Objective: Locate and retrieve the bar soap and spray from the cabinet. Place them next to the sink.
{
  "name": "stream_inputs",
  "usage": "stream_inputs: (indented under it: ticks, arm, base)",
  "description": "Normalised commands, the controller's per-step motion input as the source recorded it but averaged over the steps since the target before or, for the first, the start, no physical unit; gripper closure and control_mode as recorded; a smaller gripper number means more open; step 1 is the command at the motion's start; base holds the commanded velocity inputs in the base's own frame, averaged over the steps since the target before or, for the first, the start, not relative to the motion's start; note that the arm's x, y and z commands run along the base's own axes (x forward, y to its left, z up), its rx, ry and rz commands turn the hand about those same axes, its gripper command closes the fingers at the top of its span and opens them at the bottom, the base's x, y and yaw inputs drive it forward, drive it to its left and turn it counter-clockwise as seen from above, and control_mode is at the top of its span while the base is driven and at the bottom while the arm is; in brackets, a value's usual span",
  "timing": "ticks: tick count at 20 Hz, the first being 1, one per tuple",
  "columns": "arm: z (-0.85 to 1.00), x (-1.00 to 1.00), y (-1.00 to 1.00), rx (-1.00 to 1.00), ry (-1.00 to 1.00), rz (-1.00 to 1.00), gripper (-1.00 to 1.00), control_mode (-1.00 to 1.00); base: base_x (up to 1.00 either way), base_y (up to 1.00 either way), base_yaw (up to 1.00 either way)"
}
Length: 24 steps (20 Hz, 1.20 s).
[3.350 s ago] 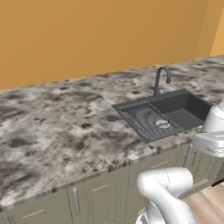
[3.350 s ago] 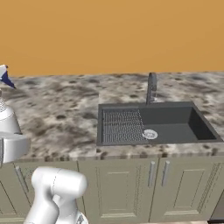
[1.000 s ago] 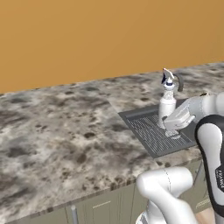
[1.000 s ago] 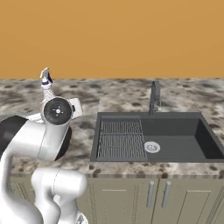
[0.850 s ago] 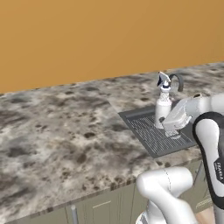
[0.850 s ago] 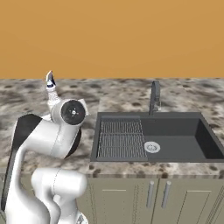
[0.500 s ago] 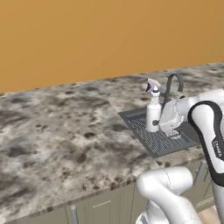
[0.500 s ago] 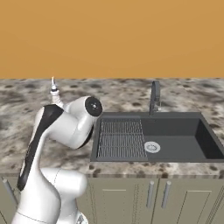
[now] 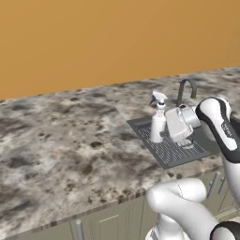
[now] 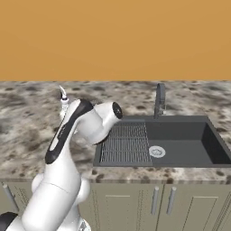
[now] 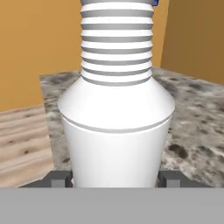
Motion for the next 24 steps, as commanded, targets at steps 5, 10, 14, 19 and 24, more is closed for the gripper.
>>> stream_inputs:
  ticks: [5,10,14,19,24]
  arm:
    - [-0.42,0.47,0.0,0.05,-0.03,0.3,1.0,-1.0]
    - [-0.21,0.45,-0.02,0.0,-0.03,0.16,1.0,-1.0]
    - [-0.32,0.51,0.0,0.0,-0.03,0.17,1.0,-1.0]
    - [-0.33,0.57,0.0,0.0,-0.03,0.16,1.0,-1.0]
    - [-0.28,0.56,0.0,0.0,-0.03,0.04,1.0,-1.0]
  base:
    - [0.0,0.0,0.0]
    - [0.0,0.0,0.0]
    - [0.0,0.0,0.0]
    - [0.0,0.0,0.0]
    - [0.0,0.0,0.0]
